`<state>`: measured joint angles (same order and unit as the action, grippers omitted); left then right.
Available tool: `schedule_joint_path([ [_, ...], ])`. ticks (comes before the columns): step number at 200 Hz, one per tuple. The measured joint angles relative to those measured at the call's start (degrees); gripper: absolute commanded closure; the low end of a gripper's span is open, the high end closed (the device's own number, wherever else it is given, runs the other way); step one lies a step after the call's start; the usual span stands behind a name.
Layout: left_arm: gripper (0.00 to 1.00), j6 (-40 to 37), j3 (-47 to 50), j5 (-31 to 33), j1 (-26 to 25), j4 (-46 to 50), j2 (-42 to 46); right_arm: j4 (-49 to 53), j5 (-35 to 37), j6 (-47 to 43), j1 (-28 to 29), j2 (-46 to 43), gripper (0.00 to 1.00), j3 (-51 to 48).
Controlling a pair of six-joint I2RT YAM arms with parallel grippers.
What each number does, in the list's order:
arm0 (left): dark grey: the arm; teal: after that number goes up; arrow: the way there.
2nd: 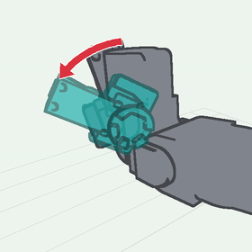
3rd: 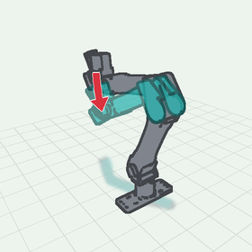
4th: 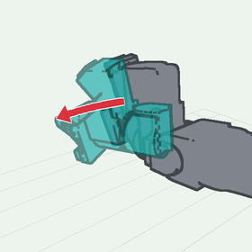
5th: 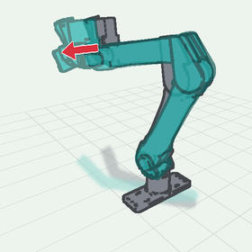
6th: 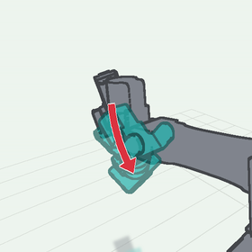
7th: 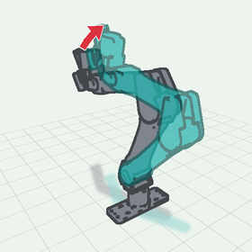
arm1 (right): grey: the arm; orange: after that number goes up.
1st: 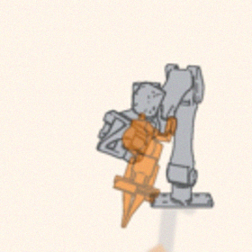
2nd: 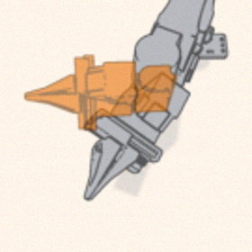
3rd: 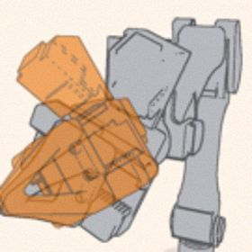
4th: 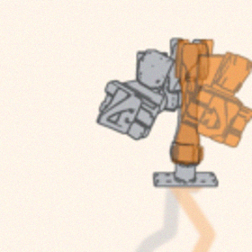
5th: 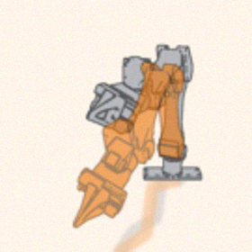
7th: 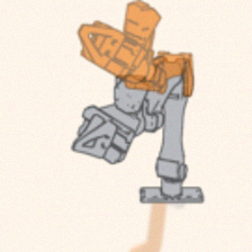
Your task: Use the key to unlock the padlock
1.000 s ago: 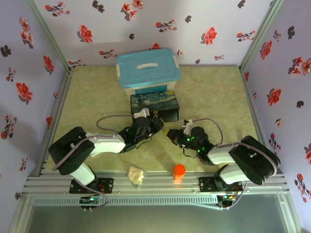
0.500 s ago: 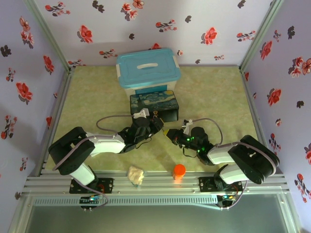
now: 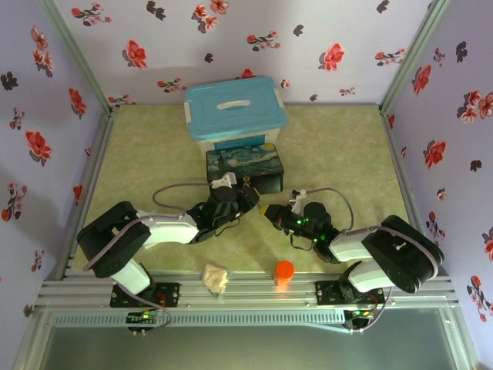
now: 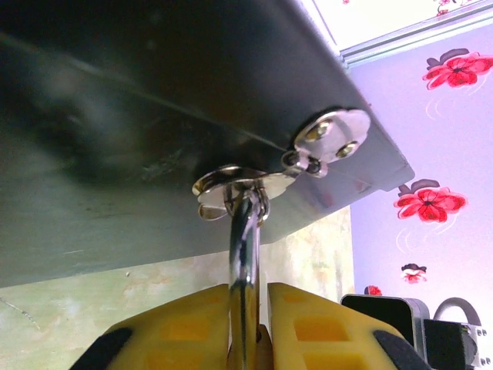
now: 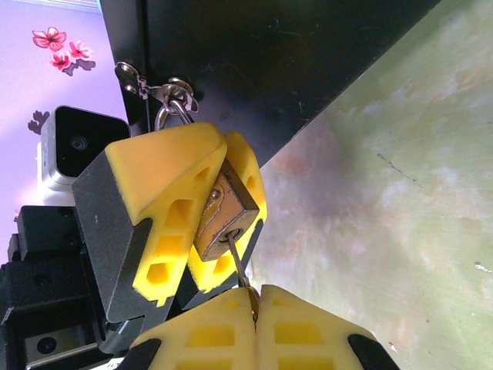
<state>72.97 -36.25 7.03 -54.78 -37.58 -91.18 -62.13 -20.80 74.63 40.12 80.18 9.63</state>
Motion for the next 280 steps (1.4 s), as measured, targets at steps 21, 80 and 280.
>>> schedule_joint_path([
  [21, 1.00, 0.0, 0.0, 0.2, 0.0, -0.1, 0.0, -2.0, 0.0, 1.0, -0.2, 1.6, 1.00, 0.0],
  [80, 1.00, 0.0, 0.0, 1.6, 0.0, -0.1, 0.0, -12.0, -0.6, 4.7, -0.7, 8.8, 1.00, -0.4],
  [280, 1.00, -0.8, -0.1, -1.0, -0.1, -5.4, -1.7, -12.6, -16.8, 8.2, -9.9, 8.8, 1.00, 0.5],
])
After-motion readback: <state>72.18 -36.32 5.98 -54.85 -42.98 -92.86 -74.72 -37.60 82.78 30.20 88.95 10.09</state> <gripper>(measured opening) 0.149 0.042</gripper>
